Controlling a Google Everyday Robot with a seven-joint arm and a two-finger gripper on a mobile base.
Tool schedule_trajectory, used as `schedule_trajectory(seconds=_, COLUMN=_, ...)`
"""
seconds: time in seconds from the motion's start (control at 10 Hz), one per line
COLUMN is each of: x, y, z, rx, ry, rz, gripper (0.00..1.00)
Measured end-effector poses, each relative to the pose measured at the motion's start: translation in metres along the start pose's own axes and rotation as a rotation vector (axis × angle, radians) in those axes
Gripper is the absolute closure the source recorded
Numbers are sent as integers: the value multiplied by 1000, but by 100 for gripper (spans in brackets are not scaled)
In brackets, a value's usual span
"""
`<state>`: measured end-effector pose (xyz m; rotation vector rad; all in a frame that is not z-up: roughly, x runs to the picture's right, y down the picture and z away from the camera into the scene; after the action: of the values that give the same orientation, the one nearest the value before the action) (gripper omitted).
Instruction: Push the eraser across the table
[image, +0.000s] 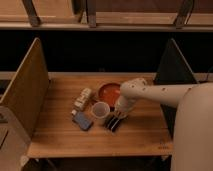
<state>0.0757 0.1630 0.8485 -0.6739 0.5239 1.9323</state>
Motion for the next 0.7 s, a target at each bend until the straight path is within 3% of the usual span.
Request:
schedule_trajectory(seconds=0.4, x=6, y=3, z=14, rx=-6, ry=31, rz=-54, gripper=100)
schedule_trajectory(seconds=0.5, x=7, y=0, z=16, rx=4, ry=38, rz=-60, gripper=100)
schedule_trajectory(seconds=0.7, x=11, y=-17, z=17, rx=68, ry=57, rz=-69, gripper=100)
